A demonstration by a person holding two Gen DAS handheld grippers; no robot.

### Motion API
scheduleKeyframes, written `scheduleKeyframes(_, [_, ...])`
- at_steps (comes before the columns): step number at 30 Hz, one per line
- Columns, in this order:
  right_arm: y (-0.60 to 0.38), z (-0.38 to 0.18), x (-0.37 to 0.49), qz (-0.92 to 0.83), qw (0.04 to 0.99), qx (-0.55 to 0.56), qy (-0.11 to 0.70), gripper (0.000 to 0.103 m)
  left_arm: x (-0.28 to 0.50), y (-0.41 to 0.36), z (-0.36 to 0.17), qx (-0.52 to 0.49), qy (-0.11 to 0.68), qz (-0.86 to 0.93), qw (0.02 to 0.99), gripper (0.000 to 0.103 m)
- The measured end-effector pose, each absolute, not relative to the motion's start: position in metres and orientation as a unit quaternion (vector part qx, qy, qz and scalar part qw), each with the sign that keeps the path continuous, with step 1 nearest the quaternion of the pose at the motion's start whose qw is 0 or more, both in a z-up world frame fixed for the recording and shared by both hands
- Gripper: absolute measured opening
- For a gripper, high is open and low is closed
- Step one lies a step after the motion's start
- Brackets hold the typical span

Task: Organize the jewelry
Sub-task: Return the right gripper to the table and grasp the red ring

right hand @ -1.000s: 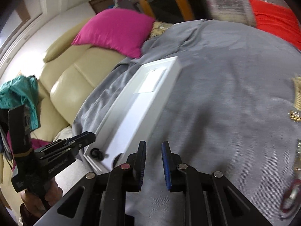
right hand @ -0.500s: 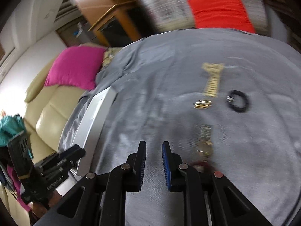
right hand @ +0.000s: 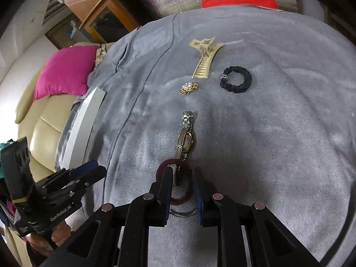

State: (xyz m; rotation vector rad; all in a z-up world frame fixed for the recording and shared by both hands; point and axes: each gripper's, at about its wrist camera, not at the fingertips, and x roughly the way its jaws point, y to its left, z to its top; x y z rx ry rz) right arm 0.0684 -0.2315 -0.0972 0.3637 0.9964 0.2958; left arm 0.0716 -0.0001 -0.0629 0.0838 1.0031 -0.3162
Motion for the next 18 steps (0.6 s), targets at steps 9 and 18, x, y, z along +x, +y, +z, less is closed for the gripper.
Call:
scheduleKeyframes(9, [-0.214, -0.105, 0.080, 0.128, 0.860, 0.132, 0.475, 0.024, 0.076, 0.010, -0.060, 0.027, 0.481, -0.150, 0.864, 0.041])
scheduleKeyframes(18, [-0.207, -0.105, 0.080, 0.104, 0.875, 0.082, 0.465, 0.008, 0.073, 0.007, -0.059, 0.030, 0.479, -0.160, 0.863, 0.041])
